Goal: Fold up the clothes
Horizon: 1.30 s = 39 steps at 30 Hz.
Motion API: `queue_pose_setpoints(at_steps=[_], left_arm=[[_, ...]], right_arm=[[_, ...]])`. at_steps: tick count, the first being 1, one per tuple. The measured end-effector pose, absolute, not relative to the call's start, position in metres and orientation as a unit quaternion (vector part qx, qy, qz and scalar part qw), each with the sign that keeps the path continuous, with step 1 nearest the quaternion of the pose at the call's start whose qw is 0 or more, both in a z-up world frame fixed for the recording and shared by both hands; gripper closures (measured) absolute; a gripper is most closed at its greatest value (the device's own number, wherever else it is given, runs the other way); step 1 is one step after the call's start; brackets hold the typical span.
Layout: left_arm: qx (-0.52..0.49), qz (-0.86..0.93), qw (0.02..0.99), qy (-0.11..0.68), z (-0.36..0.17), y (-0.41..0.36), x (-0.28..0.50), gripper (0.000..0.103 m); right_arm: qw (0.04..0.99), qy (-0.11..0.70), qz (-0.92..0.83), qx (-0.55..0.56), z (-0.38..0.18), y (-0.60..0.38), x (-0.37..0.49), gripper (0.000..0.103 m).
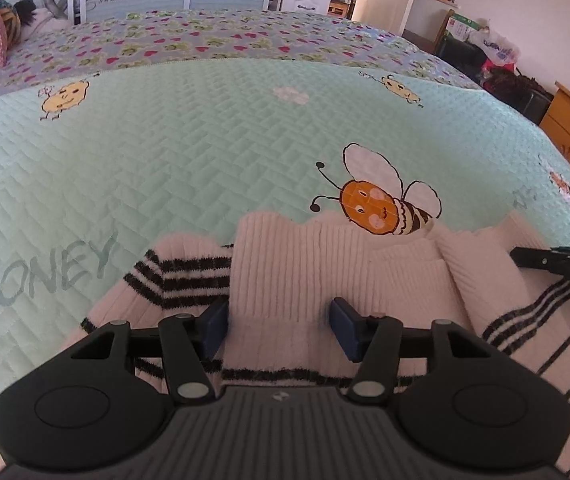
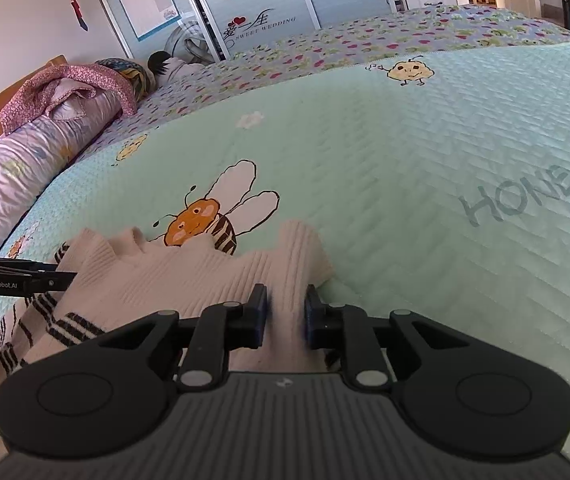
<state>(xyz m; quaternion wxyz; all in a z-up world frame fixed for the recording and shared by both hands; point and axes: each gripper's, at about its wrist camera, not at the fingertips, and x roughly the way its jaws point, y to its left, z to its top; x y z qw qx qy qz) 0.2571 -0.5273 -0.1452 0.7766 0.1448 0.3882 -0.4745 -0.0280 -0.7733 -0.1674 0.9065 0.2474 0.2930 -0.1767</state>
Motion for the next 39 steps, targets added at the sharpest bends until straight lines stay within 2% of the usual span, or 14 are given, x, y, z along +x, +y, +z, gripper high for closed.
queue_pose_setpoints(at_steps=[5, 7, 8, 9, 10, 19, 26, 32, 34, 35, 36, 37, 38, 39], left_arm=[[0.14, -0.475, 0.778, 0.387, -0.145, -0.527, 0.259, 0.042], [0.143, -0.486, 0.774, 0.379, -0.145, -0.527, 0.256, 0.053], [0.147, -0.493, 0.771, 0.375, -0.145, -0.527, 0.253, 0.073], [0.147, -0.499, 0.768, 0.375, -0.145, -0.527, 0.25, 0.085], [0.15, -0.5, 0.768, 0.371, -0.143, -0.527, 0.247, 0.088], [0.117, -0.537, 0.778, 0.304, -0.096, -0.48, 0.202, 0.091], [0.091, -0.595, 0.762, 0.239, -0.045, -0.373, 0.129, 0.091], [0.136, -0.647, 0.692, 0.289, -0.037, -0.26, 0.082, 0.089], [0.136, -0.636, 0.696, 0.305, -0.034, -0.234, 0.081, 0.086], [0.127, -0.626, 0.706, 0.307, -0.03, -0.224, 0.086, 0.077], [0.111, -0.619, 0.716, 0.304, -0.026, -0.216, 0.094, 0.069], [0.084, -0.612, 0.728, 0.297, -0.02, -0.209, 0.105, 0.065], [0.053, -0.607, 0.738, 0.289, -0.014, -0.204, 0.117, 0.059], [0.028, -0.601, 0.747, 0.282, -0.01, -0.207, 0.129, 0.049]], right_arm=[[0.908, 0.287, -0.182, 0.247, -0.17, -0.774, -0.036, 0.087], [0.909, 0.283, -0.183, 0.244, -0.17, -0.772, -0.037, 0.089], [0.91, 0.281, -0.184, 0.243, -0.17, -0.772, -0.037, 0.09], [0.911, 0.279, -0.185, 0.242, -0.17, -0.771, -0.038, 0.09], [0.912, 0.278, -0.186, 0.238, -0.169, -0.77, -0.039, 0.091], [0.952, 0.21, -0.151, 0.165, -0.104, -0.694, -0.102, 0.092], [0.975, 0.154, -0.122, 0.107, -0.052, -0.633, -0.153, 0.093], [0.971, 0.115, -0.049, 0.203, -0.033, -0.627, -0.206, 0.091], [0.966, 0.101, -0.023, 0.237, -0.027, -0.626, -0.224, 0.08], [0.963, 0.094, -0.011, 0.254, -0.025, -0.625, -0.233, 0.073], [0.959, 0.088, 0.002, 0.27, -0.022, -0.625, -0.242, 0.048], [0.954, 0.081, 0.015, 0.287, -0.019, -0.624, -0.251, 0.022], [0.95, 0.074, 0.028, 0.303, -0.016, -0.623, -0.26, 0.016], [0.944, 0.067, 0.04, 0.319, -0.013, -0.623, -0.269, 0.016]])
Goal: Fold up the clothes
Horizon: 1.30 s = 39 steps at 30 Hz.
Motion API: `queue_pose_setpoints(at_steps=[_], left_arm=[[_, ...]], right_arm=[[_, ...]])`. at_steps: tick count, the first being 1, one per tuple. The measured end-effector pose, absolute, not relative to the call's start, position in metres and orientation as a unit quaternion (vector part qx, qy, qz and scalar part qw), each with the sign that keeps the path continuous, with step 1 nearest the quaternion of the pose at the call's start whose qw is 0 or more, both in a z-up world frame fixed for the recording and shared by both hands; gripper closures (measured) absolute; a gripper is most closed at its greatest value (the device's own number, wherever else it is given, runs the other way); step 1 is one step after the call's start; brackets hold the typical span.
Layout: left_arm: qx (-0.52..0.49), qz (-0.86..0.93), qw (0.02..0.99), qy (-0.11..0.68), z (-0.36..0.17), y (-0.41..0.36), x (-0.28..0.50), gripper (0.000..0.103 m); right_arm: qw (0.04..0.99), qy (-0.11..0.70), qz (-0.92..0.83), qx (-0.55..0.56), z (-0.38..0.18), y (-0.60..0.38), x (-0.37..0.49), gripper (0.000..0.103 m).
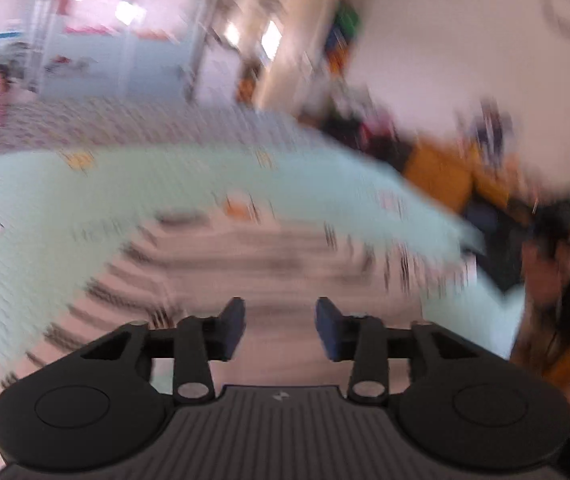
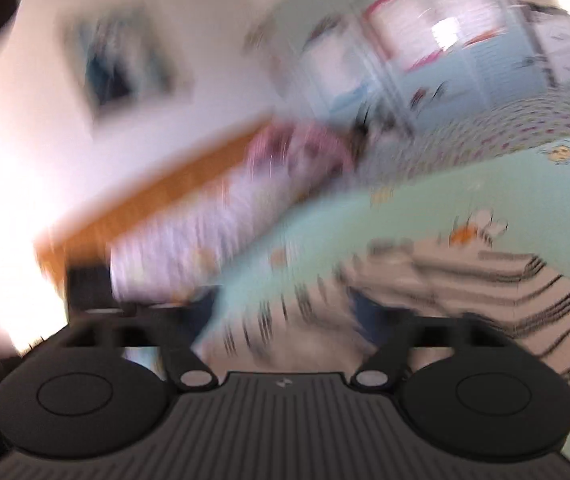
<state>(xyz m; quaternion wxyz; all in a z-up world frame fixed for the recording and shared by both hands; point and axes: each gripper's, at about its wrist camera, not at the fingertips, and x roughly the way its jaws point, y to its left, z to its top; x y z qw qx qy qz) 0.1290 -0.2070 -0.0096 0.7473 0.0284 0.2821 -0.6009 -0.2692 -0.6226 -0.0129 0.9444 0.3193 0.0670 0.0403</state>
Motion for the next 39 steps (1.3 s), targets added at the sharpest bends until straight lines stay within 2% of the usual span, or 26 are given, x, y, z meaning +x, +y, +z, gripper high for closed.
queue_pose_setpoints(at_steps=[2, 5, 10, 15, 22, 23, 24, 25, 26, 27, 28, 29, 30, 33, 39], left_arm=[[0.011, -0.584, 0.765, 0.272, -0.006, -0.225, 0.153, 0.039], [0.067, -0.54, 0.788, 0.288, -0.023, -0.293, 0.194, 0.039], [0.168, -0.484, 0.789, 0.34, -0.085, -0.414, 0.27, 0.039], [0.217, -0.473, 0.773, 0.363, -0.124, -0.477, 0.314, 0.04], [0.24, -0.475, 0.744, 0.404, -0.155, -0.502, 0.319, 0.038], [0.237, -0.471, 0.745, 0.407, -0.159, -0.505, 0.319, 0.035], [0.235, -0.471, 0.749, 0.402, -0.16, -0.506, 0.317, 0.035], [0.232, -0.471, 0.753, 0.397, -0.161, -0.506, 0.314, 0.035], [0.232, -0.474, 0.754, 0.391, -0.161, -0.506, 0.311, 0.042], [0.229, -0.484, 0.752, 0.384, -0.16, -0.504, 0.306, 0.059], [0.223, -0.492, 0.75, 0.382, -0.16, -0.502, 0.302, 0.069], [0.215, -0.501, 0.748, 0.379, -0.159, -0.5, 0.298, 0.084], [0.217, -0.503, 0.749, 0.373, -0.159, -0.498, 0.293, 0.088], [0.226, -0.505, 0.756, 0.35, -0.156, -0.497, 0.284, 0.092], [0.196, -0.469, 0.805, 0.306, -0.135, -0.504, 0.298, 0.093]], right_arm=[[0.945, 0.1, -0.004, 0.312, -0.028, -0.651, -0.245, 0.016], [0.94, 0.161, -0.087, 0.287, -0.057, -0.701, -0.198, 0.016], [0.911, 0.274, -0.181, 0.249, -0.122, -0.761, -0.104, 0.016], [0.903, 0.301, -0.151, 0.266, -0.153, -0.791, -0.062, 0.016], [0.906, 0.328, -0.088, 0.253, -0.155, -0.783, -0.037, 0.018], [0.906, 0.327, -0.084, 0.256, -0.155, -0.78, -0.035, 0.022], [0.905, 0.329, -0.083, 0.258, -0.155, -0.778, -0.031, 0.051], [0.903, 0.333, -0.082, 0.258, -0.156, -0.778, -0.026, 0.088], [0.904, 0.335, -0.083, 0.251, -0.157, -0.776, -0.023, 0.089], [0.907, 0.335, -0.086, 0.242, -0.158, -0.773, -0.024, 0.09], [0.909, 0.333, -0.089, 0.233, -0.158, -0.769, -0.026, 0.091], [0.911, 0.329, -0.093, 0.23, -0.158, -0.766, -0.026, 0.092], [0.913, 0.325, -0.097, 0.227, -0.157, -0.763, -0.026, 0.093], [0.919, 0.312, -0.113, 0.211, -0.15, -0.758, -0.024, 0.095], [0.929, 0.285, -0.156, 0.177, -0.127, -0.77, -0.009, 0.096]])
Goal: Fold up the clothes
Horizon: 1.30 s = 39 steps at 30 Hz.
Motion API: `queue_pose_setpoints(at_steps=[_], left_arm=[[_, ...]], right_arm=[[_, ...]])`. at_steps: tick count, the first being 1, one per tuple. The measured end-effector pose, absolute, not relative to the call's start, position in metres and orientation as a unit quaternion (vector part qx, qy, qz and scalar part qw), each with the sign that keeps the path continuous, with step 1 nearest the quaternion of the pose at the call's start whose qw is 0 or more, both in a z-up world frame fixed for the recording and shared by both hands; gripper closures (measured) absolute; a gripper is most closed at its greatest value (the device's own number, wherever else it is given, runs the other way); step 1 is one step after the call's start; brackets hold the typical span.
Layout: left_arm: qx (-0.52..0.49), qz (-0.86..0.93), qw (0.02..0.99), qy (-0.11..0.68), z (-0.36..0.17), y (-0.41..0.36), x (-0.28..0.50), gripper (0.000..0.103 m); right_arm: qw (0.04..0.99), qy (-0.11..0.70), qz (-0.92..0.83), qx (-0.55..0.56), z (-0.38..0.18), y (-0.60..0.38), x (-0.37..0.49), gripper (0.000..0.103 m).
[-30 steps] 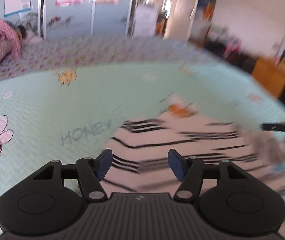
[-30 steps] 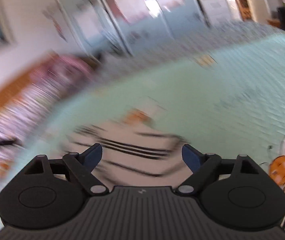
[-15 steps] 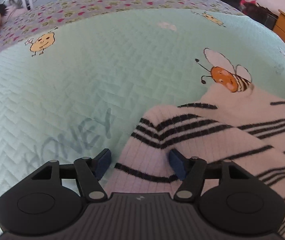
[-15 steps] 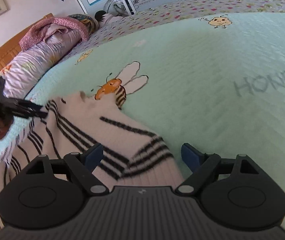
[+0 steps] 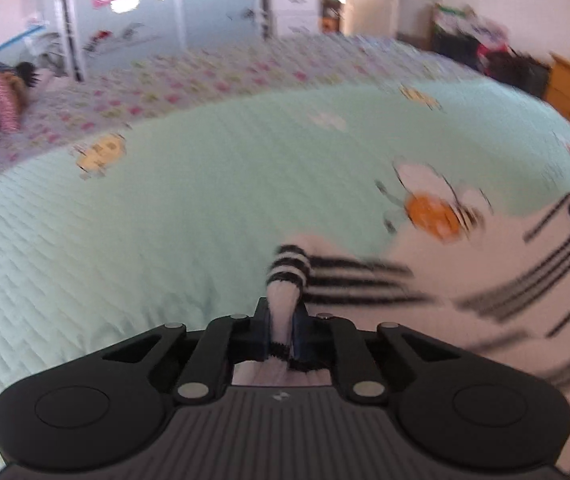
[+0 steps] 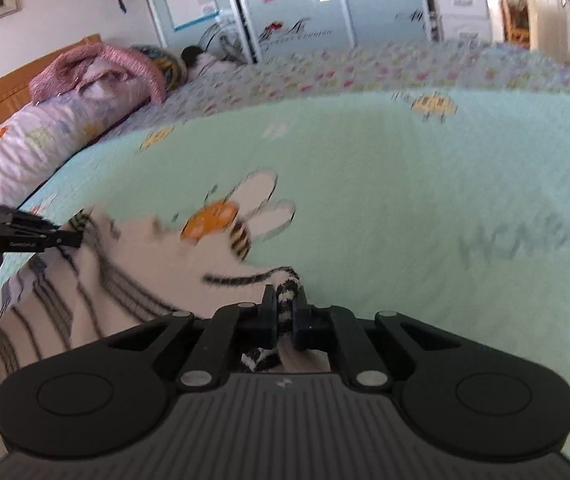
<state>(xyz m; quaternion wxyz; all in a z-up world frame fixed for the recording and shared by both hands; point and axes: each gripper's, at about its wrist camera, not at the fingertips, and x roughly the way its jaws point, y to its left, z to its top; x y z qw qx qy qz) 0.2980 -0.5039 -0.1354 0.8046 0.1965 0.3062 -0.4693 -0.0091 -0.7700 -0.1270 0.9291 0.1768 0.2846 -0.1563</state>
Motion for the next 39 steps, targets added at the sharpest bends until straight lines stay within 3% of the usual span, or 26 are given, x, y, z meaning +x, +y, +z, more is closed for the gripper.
queue_pose_setpoints(at_steps=[8, 11, 12, 14, 16, 18, 22, 26, 32, 35, 39], left_arm=[[0.165, -0.419, 0.852, 0.266, -0.106, -0.545, 0.356, 0.091], [0.212, -0.388, 0.847, 0.295, -0.128, -0.568, 0.381, 0.076], [0.225, -0.376, 0.845, 0.308, -0.138, -0.569, 0.385, 0.068], [0.22, -0.367, 0.846, 0.32, -0.148, -0.563, 0.388, 0.064], [0.201, -0.376, 0.847, 0.317, -0.144, -0.548, 0.383, 0.064], [0.212, -0.383, 0.844, 0.311, -0.134, -0.531, 0.372, 0.063], [0.205, -0.391, 0.843, 0.308, -0.109, -0.472, 0.349, 0.059], [0.111, -0.381, 0.849, 0.35, -0.098, -0.368, 0.299, 0.054], [0.038, -0.338, 0.84, 0.423, -0.13, -0.206, 0.185, 0.053], [-0.014, -0.343, 0.823, 0.453, -0.144, -0.168, 0.134, 0.053], [-0.048, -0.373, 0.792, 0.481, -0.151, -0.172, 0.103, 0.052]], right_arm=[[0.937, 0.239, -0.201, 0.156, -0.097, -0.837, 0.059, 0.096], [0.926, 0.258, -0.213, 0.172, -0.111, -0.865, 0.094, 0.093], [0.918, 0.275, -0.224, 0.177, -0.123, -0.87, 0.104, 0.086], [0.896, 0.315, -0.257, 0.181, -0.149, -0.871, 0.118, 0.081], [0.897, 0.293, -0.274, 0.183, -0.156, -0.859, 0.108, 0.08], [0.908, 0.253, -0.283, 0.18, -0.144, -0.842, 0.081, 0.075], [0.926, 0.186, -0.271, 0.184, -0.107, -0.799, 0.0, 0.043], [0.933, 0.175, -0.242, 0.201, -0.082, -0.74, -0.108, 0.036], [0.897, 0.206, -0.252, 0.298, -0.098, -0.652, -0.241, 0.03], [0.872, 0.214, -0.255, 0.359, -0.119, -0.62, -0.277, 0.03], [0.845, 0.221, -0.238, 0.425, -0.139, -0.586, -0.291, 0.03]])
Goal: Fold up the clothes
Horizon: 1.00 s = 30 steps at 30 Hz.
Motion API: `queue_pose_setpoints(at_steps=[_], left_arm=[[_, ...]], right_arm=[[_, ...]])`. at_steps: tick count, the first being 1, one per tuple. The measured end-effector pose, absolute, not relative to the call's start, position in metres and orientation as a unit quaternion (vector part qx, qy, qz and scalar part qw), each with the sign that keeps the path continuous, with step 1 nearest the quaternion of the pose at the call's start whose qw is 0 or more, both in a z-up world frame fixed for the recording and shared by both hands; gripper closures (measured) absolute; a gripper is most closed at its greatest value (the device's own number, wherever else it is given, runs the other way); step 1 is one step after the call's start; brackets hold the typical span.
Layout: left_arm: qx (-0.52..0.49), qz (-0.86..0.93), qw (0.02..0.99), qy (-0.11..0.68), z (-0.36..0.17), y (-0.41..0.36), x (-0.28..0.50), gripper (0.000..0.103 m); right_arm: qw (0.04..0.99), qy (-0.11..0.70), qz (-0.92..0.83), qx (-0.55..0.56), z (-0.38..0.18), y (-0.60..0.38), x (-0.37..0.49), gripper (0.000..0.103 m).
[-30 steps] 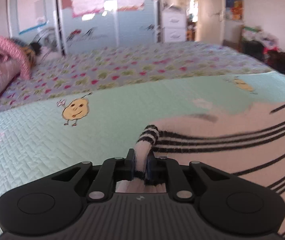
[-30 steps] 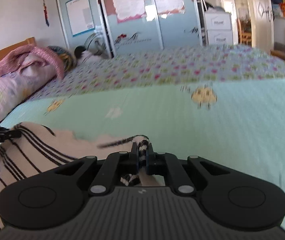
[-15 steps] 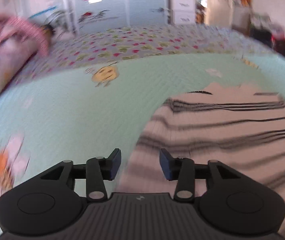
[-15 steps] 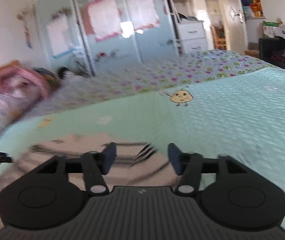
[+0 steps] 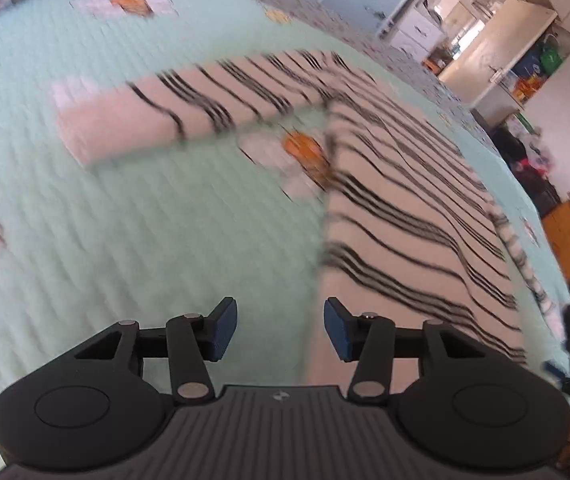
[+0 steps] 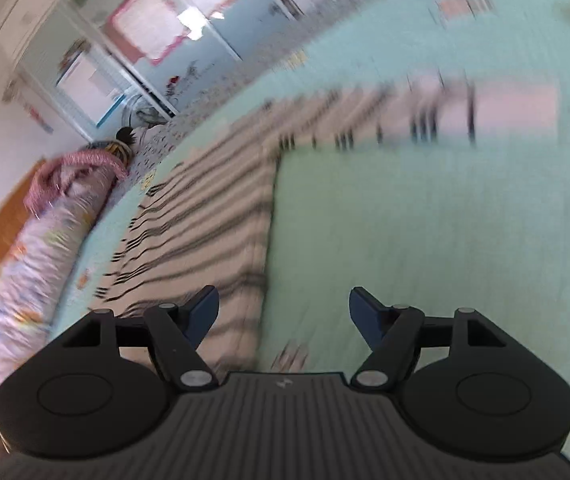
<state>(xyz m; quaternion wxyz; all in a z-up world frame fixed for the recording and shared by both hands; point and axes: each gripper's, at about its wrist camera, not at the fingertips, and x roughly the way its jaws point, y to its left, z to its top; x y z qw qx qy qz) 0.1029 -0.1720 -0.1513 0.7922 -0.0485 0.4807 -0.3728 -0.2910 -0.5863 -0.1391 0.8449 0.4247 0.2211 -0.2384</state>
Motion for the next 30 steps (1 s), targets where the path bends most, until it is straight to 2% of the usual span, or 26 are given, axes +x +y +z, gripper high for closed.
queue_pose_setpoints(at_steps=[8, 16, 18, 20, 23, 24, 25, 26, 27, 28, 30], left_arm=[[-0.006, -0.379, 0.786, 0.489, -0.147, -0.179, 0.066, 0.044], [-0.073, -0.364, 0.778, 0.506, -0.159, -0.175, 0.087, 0.043], [-0.07, -0.37, 0.773, 0.51, -0.161, -0.185, 0.091, 0.035], [-0.057, -0.379, 0.77, 0.511, -0.162, -0.196, 0.092, 0.033], [-0.036, -0.399, 0.764, 0.506, -0.162, -0.213, 0.087, 0.033], [-0.034, -0.407, 0.758, 0.508, -0.163, -0.218, 0.083, 0.04], [-0.033, -0.416, 0.753, 0.509, -0.164, -0.223, 0.079, 0.048], [-0.031, -0.425, 0.747, 0.511, -0.165, -0.228, 0.075, 0.077], [-0.034, -0.431, 0.743, 0.511, -0.165, -0.23, 0.069, 0.092], [-0.037, -0.436, 0.74, 0.511, -0.165, -0.232, 0.063, 0.092], [-0.05, -0.447, 0.745, 0.492, -0.157, -0.228, 0.047, 0.093]], right_arm=[[0.8, 0.251, -0.189, 0.511, -0.164, -0.529, -0.301, 0.03], [0.78, 0.247, -0.159, 0.553, -0.176, -0.513, -0.302, 0.03], [0.777, 0.243, -0.152, 0.561, -0.18, -0.507, -0.3, 0.03], [0.772, 0.236, -0.146, 0.572, -0.184, -0.503, -0.299, 0.03], [0.771, 0.236, -0.141, 0.574, -0.187, -0.501, -0.292, 0.029], [0.771, 0.237, -0.14, 0.575, -0.187, -0.501, -0.289, 0.029], [0.77, 0.237, -0.139, 0.575, -0.188, -0.5, -0.286, 0.038], [0.77, 0.238, -0.137, 0.576, -0.188, -0.5, -0.284, 0.049], [0.77, 0.238, -0.136, 0.576, -0.189, -0.5, -0.281, 0.08], [0.77, 0.239, -0.135, 0.576, -0.19, -0.499, -0.278, 0.094], [0.769, 0.24, -0.132, 0.577, -0.191, -0.498, -0.273, 0.094]])
